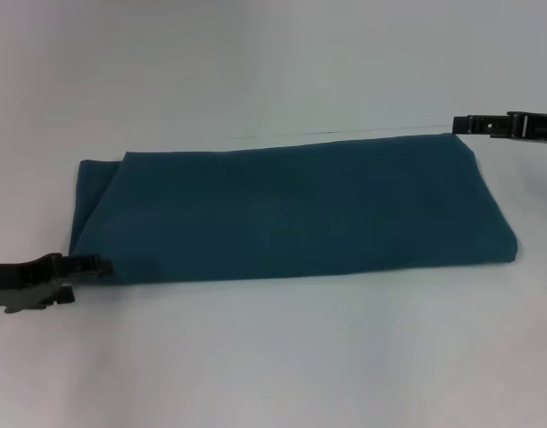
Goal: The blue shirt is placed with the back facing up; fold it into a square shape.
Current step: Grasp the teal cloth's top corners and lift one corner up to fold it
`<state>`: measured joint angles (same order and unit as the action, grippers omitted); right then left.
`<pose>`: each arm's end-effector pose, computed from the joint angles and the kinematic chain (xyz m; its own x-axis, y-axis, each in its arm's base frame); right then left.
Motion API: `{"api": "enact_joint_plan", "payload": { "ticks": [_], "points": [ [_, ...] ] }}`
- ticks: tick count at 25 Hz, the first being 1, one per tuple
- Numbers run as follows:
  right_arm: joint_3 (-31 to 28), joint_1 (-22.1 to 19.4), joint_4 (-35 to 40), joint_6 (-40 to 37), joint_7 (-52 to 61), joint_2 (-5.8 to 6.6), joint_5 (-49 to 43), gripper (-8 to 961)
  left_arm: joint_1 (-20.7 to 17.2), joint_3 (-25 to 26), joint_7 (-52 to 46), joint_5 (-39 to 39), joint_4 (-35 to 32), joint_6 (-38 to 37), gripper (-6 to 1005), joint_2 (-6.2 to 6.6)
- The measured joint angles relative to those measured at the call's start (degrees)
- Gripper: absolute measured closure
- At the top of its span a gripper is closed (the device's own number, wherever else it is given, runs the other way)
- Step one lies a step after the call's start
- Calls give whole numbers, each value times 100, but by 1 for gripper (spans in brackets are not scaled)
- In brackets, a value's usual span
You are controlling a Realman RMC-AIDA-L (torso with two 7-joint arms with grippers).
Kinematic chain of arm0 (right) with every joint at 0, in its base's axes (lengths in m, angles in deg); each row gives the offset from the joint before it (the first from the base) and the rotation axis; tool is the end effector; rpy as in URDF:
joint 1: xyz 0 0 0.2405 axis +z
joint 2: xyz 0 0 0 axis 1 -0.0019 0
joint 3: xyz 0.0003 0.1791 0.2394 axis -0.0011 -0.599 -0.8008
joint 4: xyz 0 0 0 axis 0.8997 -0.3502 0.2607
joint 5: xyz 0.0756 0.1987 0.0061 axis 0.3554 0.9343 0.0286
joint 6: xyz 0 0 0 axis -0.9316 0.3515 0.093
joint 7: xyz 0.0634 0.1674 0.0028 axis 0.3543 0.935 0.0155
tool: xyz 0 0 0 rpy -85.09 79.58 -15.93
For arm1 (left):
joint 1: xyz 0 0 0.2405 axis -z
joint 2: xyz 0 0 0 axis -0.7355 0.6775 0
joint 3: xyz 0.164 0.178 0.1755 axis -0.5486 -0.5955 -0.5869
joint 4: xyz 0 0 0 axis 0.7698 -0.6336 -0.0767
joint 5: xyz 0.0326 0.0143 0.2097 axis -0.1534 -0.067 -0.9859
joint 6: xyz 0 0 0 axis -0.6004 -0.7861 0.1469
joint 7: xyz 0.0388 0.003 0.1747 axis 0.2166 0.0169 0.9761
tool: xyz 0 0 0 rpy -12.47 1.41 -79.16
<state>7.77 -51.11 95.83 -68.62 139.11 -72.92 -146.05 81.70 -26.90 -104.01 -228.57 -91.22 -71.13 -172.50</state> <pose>0.3159 0.4783 0.0659 0.4394 -0.6506 -0.6194 -0.8982 -0.3287 -0.2919 -0.3421 0.4074 -0.0168 0.0561 0.8844 0.4634 0.9958 -0.0160 -0.0901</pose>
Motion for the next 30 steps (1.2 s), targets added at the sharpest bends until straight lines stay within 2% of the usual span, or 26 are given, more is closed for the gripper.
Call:
{"api": "enact_joint_plan", "payload": {
  "ticks": [18, 30],
  "points": [
    [0, 103, 19, 10, 0, 6, 1, 34, 294, -39, -120, -240, 510, 665, 113, 42],
    [0, 112, 17, 22, 0, 31, 1, 35, 416, -71, -232, -411, 646, 705, 115, 107]
  ]
}}
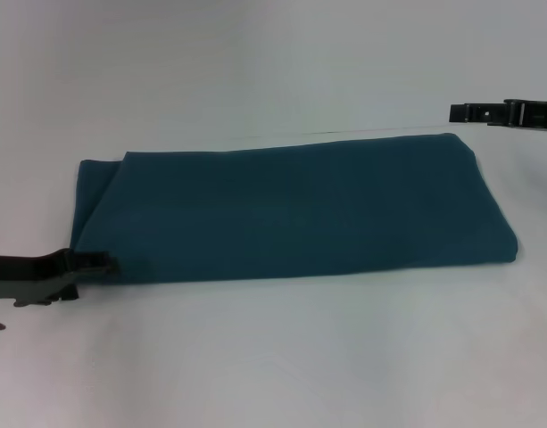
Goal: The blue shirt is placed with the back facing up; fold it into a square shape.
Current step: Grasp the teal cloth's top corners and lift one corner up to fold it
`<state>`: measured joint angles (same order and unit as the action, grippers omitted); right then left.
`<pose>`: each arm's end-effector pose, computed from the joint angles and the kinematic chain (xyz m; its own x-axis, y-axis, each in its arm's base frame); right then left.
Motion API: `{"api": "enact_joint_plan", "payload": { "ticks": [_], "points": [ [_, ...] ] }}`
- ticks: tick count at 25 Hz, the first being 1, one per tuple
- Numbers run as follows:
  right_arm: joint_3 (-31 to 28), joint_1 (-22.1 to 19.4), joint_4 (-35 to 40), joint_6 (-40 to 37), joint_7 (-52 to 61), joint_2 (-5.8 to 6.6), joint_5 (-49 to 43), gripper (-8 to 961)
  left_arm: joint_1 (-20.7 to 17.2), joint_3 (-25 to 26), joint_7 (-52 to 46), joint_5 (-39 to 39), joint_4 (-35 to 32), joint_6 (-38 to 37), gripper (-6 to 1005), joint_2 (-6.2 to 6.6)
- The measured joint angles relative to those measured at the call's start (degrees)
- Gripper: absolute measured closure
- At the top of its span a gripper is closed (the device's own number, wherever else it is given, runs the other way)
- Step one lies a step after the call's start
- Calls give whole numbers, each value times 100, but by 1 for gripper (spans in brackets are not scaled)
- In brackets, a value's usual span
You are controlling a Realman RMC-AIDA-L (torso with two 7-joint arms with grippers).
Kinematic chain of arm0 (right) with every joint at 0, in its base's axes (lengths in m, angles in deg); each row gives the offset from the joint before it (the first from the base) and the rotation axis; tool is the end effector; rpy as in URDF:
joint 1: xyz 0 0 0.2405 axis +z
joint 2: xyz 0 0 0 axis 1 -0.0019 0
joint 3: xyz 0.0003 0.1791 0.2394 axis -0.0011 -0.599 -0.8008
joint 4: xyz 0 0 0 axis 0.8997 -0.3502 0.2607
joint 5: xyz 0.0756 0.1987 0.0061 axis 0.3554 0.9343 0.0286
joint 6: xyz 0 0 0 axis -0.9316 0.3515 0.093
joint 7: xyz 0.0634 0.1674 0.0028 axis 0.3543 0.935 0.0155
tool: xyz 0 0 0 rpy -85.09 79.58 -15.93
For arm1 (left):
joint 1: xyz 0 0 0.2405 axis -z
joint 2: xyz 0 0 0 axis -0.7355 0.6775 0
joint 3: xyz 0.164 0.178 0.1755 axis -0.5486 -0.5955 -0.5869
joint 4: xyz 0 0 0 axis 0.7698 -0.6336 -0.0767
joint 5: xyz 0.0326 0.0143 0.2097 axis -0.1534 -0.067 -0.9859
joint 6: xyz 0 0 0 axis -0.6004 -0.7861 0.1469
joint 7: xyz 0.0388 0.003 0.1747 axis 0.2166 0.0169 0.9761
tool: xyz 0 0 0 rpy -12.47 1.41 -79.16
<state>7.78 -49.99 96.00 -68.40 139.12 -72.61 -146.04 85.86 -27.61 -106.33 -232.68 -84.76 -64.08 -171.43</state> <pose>0.3072 0.4857 0.0700 0.4563 -0.6364 -0.6219 -0.8895 -0.3437 -0.3010 -0.3434 0.4281 -0.0289 0.0491 0.8888 0.4557 0.9877 0.0247 -0.1546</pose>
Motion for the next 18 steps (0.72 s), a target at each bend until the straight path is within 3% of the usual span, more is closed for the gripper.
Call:
{"api": "enact_joint_plan", "payload": {
  "ticks": [18],
  "points": [
    [0, 9, 0, 6, 39, 9, 8, 34, 106, 0, -99, -158, 9, 131, 117, 39]
  ]
}}
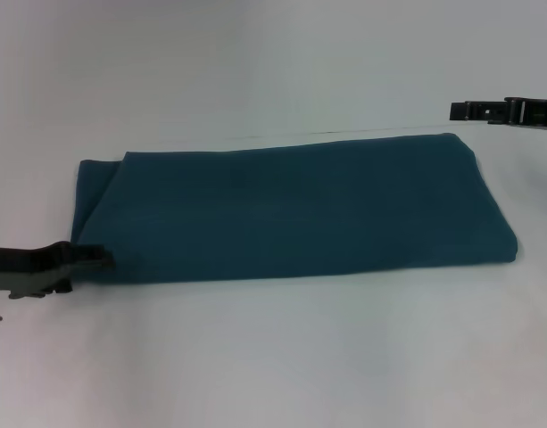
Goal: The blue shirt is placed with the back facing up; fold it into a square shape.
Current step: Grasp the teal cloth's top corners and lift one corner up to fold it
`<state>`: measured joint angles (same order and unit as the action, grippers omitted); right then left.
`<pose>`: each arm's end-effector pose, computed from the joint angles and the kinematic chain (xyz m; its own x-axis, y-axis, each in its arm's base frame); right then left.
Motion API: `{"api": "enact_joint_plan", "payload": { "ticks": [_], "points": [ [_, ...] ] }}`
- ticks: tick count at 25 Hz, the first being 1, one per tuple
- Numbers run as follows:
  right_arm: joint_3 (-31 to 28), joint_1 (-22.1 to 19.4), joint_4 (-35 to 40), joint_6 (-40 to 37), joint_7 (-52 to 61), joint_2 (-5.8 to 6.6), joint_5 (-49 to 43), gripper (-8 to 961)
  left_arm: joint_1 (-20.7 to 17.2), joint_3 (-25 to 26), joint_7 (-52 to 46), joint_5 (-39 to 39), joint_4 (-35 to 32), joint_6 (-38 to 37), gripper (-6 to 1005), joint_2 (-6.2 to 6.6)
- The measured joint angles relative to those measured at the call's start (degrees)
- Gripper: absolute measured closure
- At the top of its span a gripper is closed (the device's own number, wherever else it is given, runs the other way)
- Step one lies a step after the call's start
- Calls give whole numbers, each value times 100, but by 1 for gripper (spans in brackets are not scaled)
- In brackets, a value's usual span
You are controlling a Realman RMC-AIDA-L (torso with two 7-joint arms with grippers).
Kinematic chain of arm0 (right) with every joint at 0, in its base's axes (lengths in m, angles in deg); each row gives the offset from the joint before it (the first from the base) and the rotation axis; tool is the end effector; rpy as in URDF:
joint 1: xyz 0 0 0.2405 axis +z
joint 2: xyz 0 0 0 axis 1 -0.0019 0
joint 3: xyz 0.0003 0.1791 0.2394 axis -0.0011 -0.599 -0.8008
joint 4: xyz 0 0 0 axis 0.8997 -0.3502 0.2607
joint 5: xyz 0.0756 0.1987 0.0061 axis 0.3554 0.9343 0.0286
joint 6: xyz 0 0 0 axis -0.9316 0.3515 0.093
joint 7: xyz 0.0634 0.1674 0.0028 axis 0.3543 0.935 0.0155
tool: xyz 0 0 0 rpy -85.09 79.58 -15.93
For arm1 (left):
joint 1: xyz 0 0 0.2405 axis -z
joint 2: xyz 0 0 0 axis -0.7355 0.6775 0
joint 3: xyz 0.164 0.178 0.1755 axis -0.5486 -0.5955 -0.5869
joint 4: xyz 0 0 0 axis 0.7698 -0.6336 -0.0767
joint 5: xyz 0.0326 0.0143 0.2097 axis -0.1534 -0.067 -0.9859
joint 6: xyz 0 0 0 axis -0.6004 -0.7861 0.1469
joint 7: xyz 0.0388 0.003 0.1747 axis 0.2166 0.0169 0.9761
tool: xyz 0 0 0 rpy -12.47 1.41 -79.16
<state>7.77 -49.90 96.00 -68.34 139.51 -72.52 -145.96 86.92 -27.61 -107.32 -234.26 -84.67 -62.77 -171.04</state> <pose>0.3065 0.4866 0.0711 0.4514 -0.6364 -0.6255 -0.8920 -0.3399 -0.2979 -0.3428 0.4361 -0.0242 0.0610 0.8835 0.4644 0.9823 0.0296 -0.1852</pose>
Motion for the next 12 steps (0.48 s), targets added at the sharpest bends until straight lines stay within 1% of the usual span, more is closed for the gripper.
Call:
{"api": "enact_joint_plan", "payload": {
  "ticks": [12],
  "points": [
    [-1, 0, 0, 0, 5, 0, 1, 38, 51, 0, 4, 8, 85, 154, 116, -1]
  ]
}}
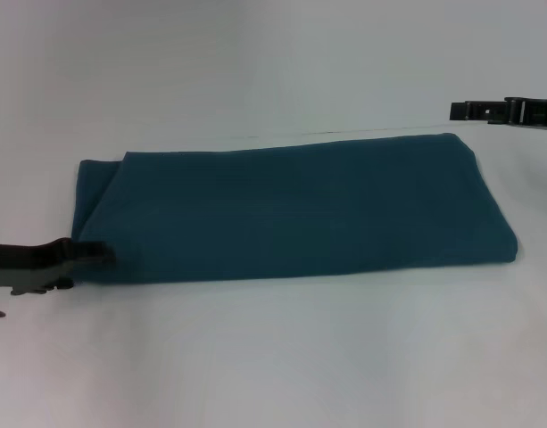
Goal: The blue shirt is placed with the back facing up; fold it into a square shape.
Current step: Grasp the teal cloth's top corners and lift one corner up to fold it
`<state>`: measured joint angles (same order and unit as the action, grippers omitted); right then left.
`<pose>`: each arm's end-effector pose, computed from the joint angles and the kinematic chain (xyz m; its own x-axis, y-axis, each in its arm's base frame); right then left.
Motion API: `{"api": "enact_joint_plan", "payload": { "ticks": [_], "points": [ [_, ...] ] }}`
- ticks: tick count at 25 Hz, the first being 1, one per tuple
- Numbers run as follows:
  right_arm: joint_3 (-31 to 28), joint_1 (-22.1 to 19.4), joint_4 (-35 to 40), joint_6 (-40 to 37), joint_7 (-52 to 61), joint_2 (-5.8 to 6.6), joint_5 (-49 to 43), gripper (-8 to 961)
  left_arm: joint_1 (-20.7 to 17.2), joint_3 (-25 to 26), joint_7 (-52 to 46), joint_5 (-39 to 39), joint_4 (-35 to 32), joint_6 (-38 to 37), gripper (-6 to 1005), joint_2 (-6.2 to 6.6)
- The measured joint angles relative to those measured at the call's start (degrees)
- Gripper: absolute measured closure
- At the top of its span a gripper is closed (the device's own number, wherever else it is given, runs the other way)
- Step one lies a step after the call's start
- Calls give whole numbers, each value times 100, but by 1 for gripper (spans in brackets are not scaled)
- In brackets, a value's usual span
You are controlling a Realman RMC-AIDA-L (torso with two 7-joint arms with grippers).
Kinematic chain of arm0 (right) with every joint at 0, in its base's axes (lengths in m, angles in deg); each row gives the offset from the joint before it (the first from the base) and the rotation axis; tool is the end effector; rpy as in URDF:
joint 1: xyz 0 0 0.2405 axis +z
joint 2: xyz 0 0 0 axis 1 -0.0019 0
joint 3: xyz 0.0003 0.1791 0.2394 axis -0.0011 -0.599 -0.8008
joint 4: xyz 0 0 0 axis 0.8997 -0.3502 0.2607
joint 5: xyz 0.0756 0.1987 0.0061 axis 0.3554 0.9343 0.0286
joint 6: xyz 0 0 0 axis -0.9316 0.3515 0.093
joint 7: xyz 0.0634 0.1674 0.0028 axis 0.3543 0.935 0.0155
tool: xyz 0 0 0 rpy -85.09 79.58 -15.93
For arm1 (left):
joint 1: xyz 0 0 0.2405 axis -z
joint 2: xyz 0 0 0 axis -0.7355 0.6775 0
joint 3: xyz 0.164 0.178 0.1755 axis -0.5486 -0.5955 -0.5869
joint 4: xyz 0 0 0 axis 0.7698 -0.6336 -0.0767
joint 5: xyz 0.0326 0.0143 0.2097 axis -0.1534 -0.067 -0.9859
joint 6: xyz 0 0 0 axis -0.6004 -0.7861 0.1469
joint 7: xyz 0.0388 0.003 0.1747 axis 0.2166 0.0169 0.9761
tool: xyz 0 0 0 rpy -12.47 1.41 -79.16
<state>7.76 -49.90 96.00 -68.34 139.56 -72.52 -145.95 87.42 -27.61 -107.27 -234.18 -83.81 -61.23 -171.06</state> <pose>0.3065 0.4866 0.0711 0.4505 -0.6365 -0.6260 -0.8925 -0.3393 -0.2972 -0.3420 0.4402 -0.0259 0.0632 0.8776 0.4753 0.9813 0.0320 -0.1896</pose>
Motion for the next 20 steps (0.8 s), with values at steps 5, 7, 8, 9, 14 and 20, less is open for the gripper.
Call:
{"api": "enact_joint_plan", "payload": {
  "ticks": [5, 7, 8, 9, 14, 20],
  "points": [
    [2, 0, 0, 2, 0, 0, -3, 39, 80, 0, 37, 22, 52, 23, 116, -19],
    [2, 0, 0, 11, 0, 0, -4, 39, 119, 0, 45, 22, 70, 26, 116, -16],
    [2, 0, 0, 13, 0, 0, -5, 39, 124, 0, 45, 21, 71, 26, 116, -13],
    [2, -1, 0, 15, 0, -1, -6, 39, 129, 0, 45, 21, 71, 27, 116, -9],
    [2, -4, 0, 28, 0, 0, -10, 40, 132, -1, 48, 11, 71, 44, 117, -2],
    [2, -8, 0, 45, 0, 0, -10, 40, 132, -82, 49, -1, 67, 24, 121, 20]
  ]
}}
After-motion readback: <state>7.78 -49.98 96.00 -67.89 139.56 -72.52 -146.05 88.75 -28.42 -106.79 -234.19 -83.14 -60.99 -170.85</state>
